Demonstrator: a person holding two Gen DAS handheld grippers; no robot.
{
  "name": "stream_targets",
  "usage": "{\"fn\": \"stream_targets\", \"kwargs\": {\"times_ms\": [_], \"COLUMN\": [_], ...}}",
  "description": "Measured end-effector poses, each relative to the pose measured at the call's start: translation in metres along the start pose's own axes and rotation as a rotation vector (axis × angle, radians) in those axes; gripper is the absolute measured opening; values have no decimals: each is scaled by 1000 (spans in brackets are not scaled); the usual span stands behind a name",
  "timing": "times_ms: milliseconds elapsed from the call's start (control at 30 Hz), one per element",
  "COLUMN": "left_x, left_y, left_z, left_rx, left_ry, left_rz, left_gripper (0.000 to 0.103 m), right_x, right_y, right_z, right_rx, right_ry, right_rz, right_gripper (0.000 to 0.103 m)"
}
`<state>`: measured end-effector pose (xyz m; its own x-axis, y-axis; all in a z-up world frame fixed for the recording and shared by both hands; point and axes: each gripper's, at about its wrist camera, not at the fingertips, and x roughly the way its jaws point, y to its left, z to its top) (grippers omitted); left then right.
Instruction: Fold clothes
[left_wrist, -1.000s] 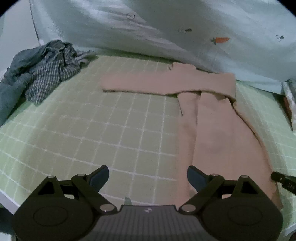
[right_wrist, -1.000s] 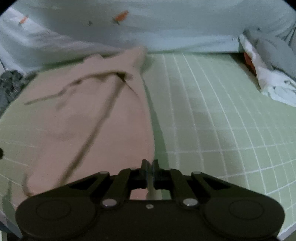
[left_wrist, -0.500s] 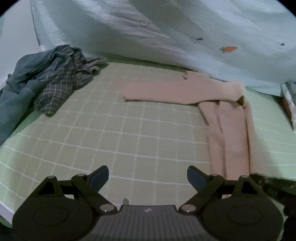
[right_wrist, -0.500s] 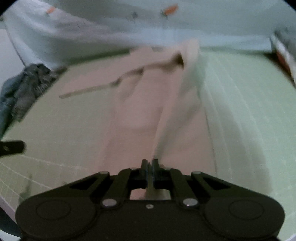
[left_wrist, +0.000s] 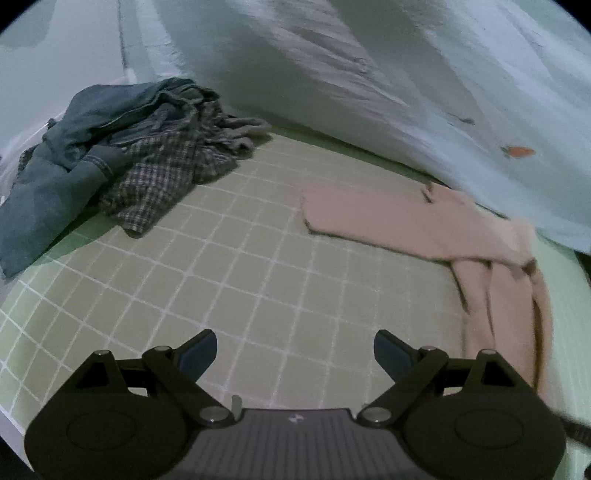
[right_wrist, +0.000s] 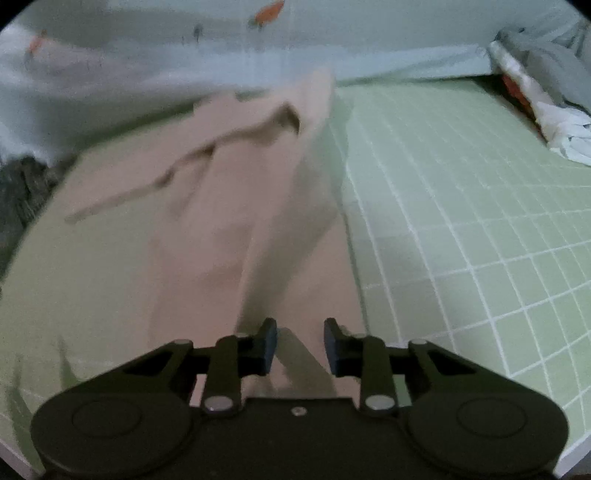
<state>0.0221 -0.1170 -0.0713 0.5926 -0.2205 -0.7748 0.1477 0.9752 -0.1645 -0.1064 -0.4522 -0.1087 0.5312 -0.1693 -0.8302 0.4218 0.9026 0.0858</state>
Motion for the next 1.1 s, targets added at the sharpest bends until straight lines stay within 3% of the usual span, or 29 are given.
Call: {"fn": "stream_targets", "kwargs": {"times_ms": [100,167,233,300,500,767,800,833,900,967,1067,1100], "left_x": [14,26,39,55,104,160,164,166,171,175,176,176], "left_y": [2,1,-1,-3,-17,-31,-33,-35,-39,-43,-47,-47], "left_z": [17,30,42,55,86,108,109,110,111,112,113,113], "left_rx": [-25,-27,-25,-18,12,43,47,52,62,78,107,109], "left_ry": [4,4,4,10,51,115,114,111,105,96,74,67], "left_rz": [11,18,24,29,20,-1,-3,-4,-6,-3,12,15], "left_gripper": [92,92,92,92,92,91,89,83,77,69,36,12], "right_x": [5,5,7,11,51,108,111,111,108,102,89,84], "right_y": [7,7,7,7,21,50,50,50,48,48,46,45], "right_z": [10,22,41,62,123,161,164,166,167,167,169,170], "right_rx": [-37,-33,-28,-33,-102,-312,-315,-314,-297,-274,-232,-214], "right_ry": [-8,-45,-100,-159,-204,-198,-205,-213,-233,-261,-313,-330], "right_rz": [-18,-25,-49,-74,-137,-233,-232,-228,-211,-194,-183,-177], "right_gripper": [31,38,62,70,69,50,39,26,20,6,4,4]}}
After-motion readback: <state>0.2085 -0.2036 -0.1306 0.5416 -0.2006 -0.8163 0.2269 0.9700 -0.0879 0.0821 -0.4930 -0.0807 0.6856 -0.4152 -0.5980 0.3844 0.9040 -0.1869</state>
